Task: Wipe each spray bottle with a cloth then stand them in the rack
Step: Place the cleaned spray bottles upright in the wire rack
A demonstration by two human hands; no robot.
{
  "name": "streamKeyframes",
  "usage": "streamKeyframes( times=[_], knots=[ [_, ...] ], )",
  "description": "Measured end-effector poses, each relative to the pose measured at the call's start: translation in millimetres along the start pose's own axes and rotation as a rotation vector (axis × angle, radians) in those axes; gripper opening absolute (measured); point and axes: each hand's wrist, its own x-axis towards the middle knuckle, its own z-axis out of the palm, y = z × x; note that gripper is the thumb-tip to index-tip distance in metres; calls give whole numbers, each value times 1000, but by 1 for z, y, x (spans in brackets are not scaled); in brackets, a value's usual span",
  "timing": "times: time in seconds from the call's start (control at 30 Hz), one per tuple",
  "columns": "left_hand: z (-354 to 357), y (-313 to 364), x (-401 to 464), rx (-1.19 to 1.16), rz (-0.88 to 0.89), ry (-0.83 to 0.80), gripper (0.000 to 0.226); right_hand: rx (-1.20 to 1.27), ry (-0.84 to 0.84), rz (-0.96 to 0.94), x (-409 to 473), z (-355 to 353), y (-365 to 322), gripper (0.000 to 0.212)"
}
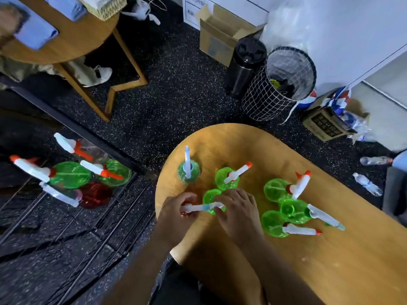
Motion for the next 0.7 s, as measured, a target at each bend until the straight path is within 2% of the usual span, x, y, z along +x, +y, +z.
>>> streamKeyframes(
  times=[0.13, 0.43, 0.6, 0.7],
  knots=[
    [2, 3, 2, 11, -11, 33, 33, -32, -37, 27, -1, 1, 2, 32],
    [8, 10, -10, -9, -47, 100, 37, 62, -54, 84, -6, -5, 7, 33],
    [9, 13, -25, -111, -78, 122, 34, 58, -88, 60, -17, -17, 2, 25],
    [6, 16, -38, -149, -74, 131, 37, 106, -48, 33, -26, -27, -4, 20]
  ],
)
